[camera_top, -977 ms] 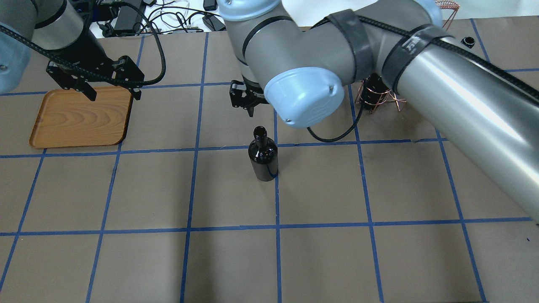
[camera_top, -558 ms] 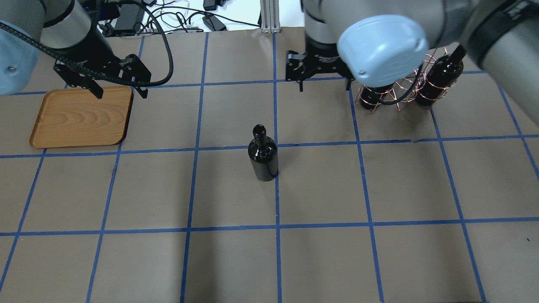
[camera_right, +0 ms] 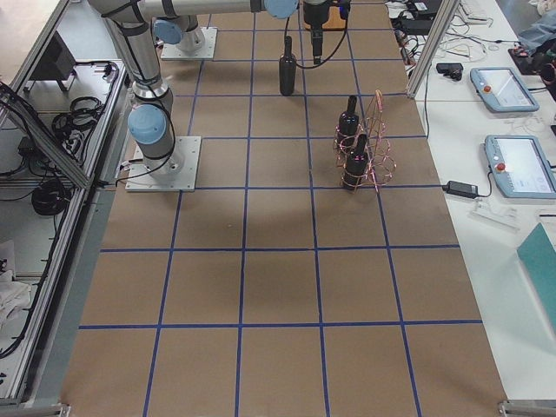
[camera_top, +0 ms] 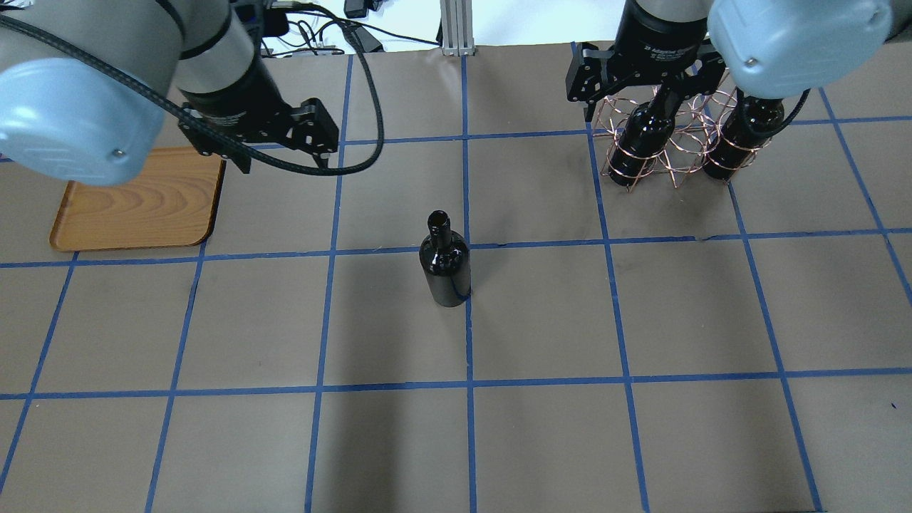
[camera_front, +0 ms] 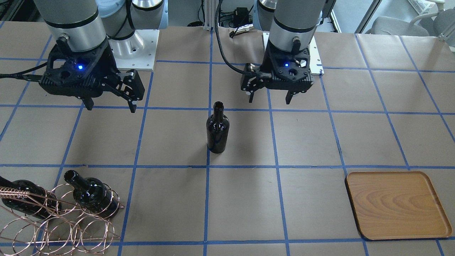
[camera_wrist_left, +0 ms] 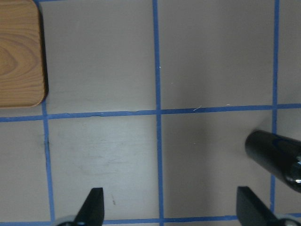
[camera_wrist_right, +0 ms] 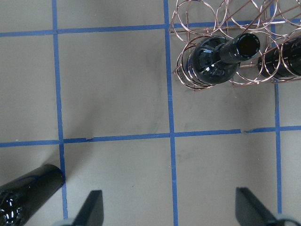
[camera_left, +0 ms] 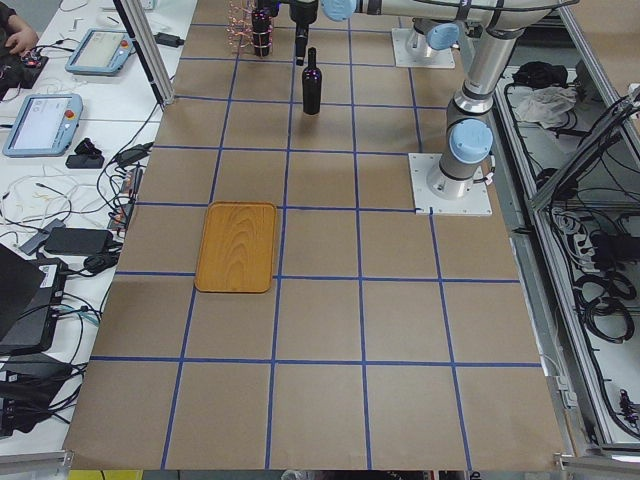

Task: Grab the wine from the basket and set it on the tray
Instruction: 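Move the right gripper back over the rack while the left gripper reaches toward the bottle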

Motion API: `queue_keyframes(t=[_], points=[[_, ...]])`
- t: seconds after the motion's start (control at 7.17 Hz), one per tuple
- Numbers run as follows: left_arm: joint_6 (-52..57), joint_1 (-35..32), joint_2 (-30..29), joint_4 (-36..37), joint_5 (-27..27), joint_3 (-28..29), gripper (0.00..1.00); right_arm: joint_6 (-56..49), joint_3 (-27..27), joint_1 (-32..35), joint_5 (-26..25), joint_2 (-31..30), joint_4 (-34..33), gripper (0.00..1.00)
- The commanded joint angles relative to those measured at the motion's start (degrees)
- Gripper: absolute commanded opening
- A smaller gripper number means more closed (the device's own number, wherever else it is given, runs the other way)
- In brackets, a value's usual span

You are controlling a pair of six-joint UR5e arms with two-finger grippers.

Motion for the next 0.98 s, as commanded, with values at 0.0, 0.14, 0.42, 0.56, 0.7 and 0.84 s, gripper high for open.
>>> queue_keyframes(t=[0.0, 0.14, 0.42, 0.56, 0.7, 0.84], points=[[-1.9, -4.3, -3.2, 2.3, -4.1, -0.1, 1.0, -2.8, 0.9, 0.0, 0.0, -0.8, -0.4, 1.0], [-2.4, -5.9, -4.6, 3.6, -4.4, -0.2, 1.0, -3.3, 1.6, 0.0, 0.1, -0.8, -0.5, 1.0], [-2.5, -8.5, -7.8, 5.5, -4.2, -0.3, 1.0, -3.6, 2.0, 0.1, 0.1, -1.1, -0.5, 1.0], [-2.4, -8.7, -8.7, 5.4, -4.2, -0.5, 1.0, -3.2, 1.3, 0.1, 0.0, -1.4, -0.5, 1.0], [-2.0, -8.6, -8.8, 5.5, -3.7, -2.2, 0.95, -3.4, 1.3, 0.1, -0.1, -1.1, -0.4, 1.0], [-1.4, -8.6, -8.7, 5.5, -3.6, -2.8, 0.89, -3.6, 0.8, 0.2, -0.4, -1.3, -0.5, 1.0]])
